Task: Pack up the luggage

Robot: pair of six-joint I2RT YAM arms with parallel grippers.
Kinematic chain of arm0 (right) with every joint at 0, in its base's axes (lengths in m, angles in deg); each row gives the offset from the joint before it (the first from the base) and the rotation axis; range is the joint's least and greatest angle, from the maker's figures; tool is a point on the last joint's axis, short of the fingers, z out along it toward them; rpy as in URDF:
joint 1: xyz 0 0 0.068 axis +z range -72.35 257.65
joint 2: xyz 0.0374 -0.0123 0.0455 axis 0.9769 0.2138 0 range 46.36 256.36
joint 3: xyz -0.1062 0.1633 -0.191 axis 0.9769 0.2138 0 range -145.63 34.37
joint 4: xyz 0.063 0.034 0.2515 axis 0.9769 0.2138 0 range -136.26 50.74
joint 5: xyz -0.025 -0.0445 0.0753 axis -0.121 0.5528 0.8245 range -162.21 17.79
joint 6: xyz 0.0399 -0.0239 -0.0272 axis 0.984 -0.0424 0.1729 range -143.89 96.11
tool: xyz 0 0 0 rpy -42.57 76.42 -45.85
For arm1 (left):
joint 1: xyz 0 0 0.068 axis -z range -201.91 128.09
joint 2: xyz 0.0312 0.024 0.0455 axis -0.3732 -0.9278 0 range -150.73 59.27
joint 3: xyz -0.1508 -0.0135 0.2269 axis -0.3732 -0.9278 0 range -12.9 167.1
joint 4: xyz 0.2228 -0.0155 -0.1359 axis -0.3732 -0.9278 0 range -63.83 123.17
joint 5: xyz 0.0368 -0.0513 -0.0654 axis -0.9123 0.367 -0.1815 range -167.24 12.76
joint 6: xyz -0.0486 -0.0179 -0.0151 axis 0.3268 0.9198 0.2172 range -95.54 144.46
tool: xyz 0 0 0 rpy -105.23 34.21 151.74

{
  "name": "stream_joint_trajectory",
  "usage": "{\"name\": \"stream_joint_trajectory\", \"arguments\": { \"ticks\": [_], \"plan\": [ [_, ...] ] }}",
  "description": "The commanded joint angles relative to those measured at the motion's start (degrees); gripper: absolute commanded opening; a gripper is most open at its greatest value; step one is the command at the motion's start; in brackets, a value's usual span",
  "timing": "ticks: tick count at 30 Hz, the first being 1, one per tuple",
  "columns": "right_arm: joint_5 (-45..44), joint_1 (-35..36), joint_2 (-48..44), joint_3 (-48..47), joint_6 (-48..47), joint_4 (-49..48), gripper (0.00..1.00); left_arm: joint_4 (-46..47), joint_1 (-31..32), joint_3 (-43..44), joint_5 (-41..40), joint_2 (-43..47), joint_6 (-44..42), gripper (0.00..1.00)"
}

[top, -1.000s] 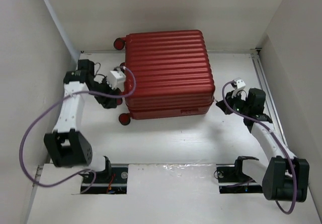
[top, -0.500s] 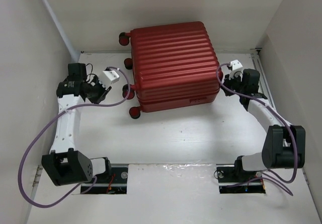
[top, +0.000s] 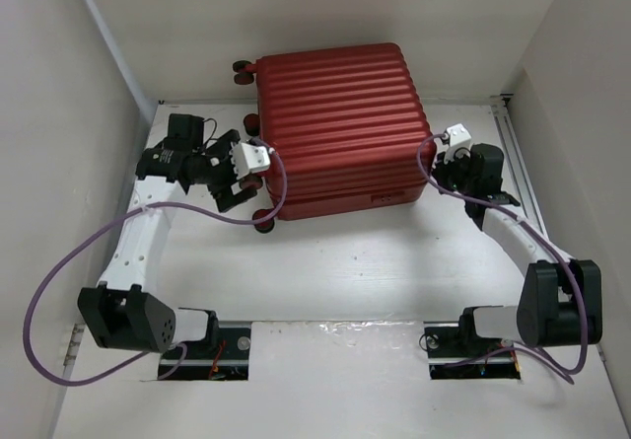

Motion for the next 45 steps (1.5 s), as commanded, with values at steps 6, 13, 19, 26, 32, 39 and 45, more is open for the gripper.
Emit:
{"name": "stream_joint_trajectory", "arguments": {
  "ticks": [6, 13, 19, 26, 32, 39, 45],
  "plan": [
    [4.3, 2.0, -3.5, 0.6, 0.7, -5.1, 0.00, 14.3, 7.2, -0.4, -5.6, -5.0, 7.7, 1.00],
    [4.3, 2.0, -5.7, 2.4, 1.3, -5.1, 0.00, 11.9, 7.7, 0.8, -7.7, -10.2, 7.1, 0.62],
    [4.3, 2.0, -9.8, 5.9, 3.3, -5.1, 0.00, 4.3, 7.7, 1.5, -7.0, -8.0, 1.2, 0.00],
    [0.0, 6.3, -15.6, 9.1, 5.1, -2.5, 0.00, -7.9, -5.5, -0.8, -4.0, 0.2, -13.9, 0.00],
    [-1.9, 1.4, -5.4, -0.6, 2.9, -0.3, 0.00, -2.6, -6.9, -4.9, -6.0, 0.2, -15.4, 0.00],
    [0.5, 1.6, 16.7, -19.7, 4.8, -5.4, 0.00, -1.0, -6.9, -5.5, -5.5, -0.3, -18.3, 0.00],
    [-1.5, 2.1, 31.6, -31.9, 10.4, -10.6, 0.00, -1.6, -6.9, -5.5, -4.9, -0.9, -19.5, 0.00]
  ]
}}
